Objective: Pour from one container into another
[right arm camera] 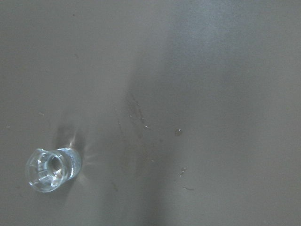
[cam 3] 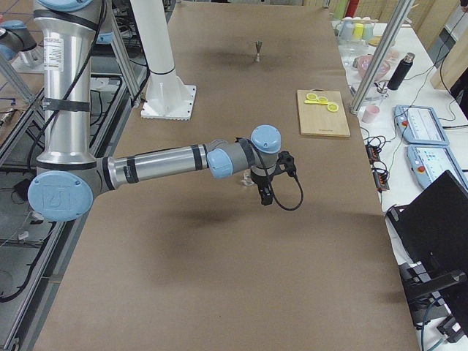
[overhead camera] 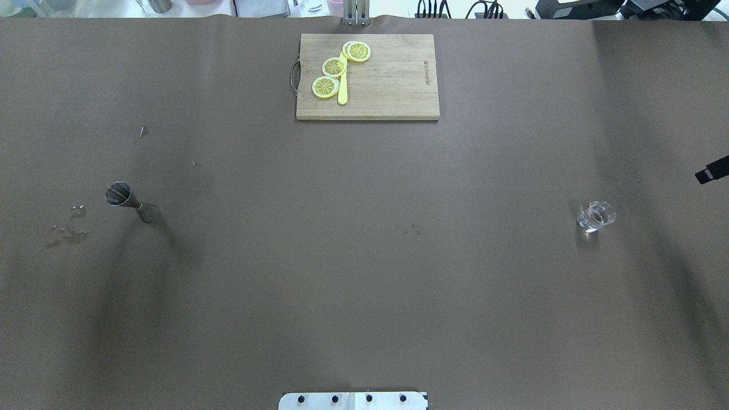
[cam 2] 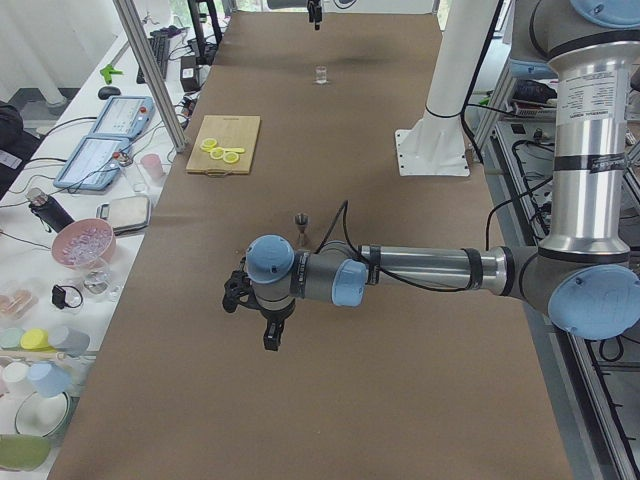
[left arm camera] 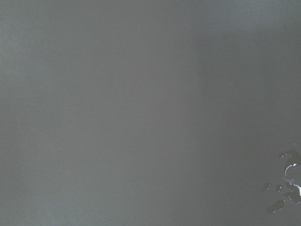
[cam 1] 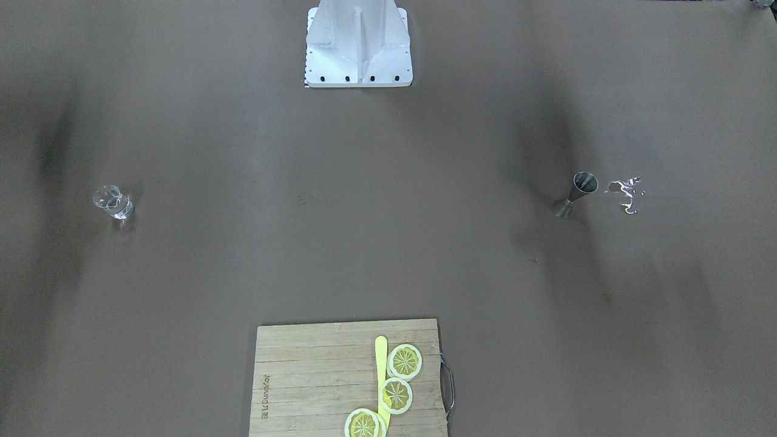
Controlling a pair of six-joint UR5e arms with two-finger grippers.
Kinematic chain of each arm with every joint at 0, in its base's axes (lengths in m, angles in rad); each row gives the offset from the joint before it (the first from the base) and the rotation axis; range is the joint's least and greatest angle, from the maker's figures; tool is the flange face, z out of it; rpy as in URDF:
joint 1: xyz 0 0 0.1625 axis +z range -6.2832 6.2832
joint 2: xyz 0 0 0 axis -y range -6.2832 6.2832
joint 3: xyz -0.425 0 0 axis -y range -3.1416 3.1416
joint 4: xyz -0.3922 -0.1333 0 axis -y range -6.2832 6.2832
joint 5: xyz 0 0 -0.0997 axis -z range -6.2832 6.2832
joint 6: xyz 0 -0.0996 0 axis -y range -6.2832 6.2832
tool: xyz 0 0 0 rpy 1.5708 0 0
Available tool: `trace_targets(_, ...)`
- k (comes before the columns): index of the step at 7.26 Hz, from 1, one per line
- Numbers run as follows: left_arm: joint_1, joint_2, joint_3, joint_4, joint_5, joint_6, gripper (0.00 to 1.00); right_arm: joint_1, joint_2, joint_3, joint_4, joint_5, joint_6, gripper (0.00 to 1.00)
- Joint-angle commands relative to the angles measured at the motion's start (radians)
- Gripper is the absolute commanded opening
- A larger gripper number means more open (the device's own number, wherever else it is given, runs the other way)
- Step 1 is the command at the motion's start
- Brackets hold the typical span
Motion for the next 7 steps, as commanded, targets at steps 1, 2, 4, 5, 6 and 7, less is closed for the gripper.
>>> trace_targets(1,0.000,-0.053,-0.015,-0.002,0.002,-0.115,0.98,-0.049,-0.013,0.043,0.027,-0.012,0.091,1.00)
trace_targets(2,0.000,-0.087,-0.015,-0.007,0.011,-0.140,0.98,-0.051,-0.017,0.065,0.027,-0.014,0.092,1.00)
trace_targets(4,0.012,-0.130,-0.016,-0.051,0.091,-0.230,0.98,-0.084,-0.058,0.132,0.027,-0.047,0.144,1.00)
trace_targets(5,0.017,-0.141,-0.030,-0.094,0.126,-0.308,0.98,-0.101,-0.062,0.155,0.027,-0.066,0.146,1.00)
trace_targets(6,0.049,-0.141,-0.044,-0.140,0.179,-0.353,0.98,-0.130,-0.086,0.184,0.029,-0.076,0.186,1.00)
trace_targets(7,0.078,-0.133,-0.105,-0.143,0.232,-0.411,0.98,-0.146,-0.121,0.224,0.032,-0.104,0.197,1.00)
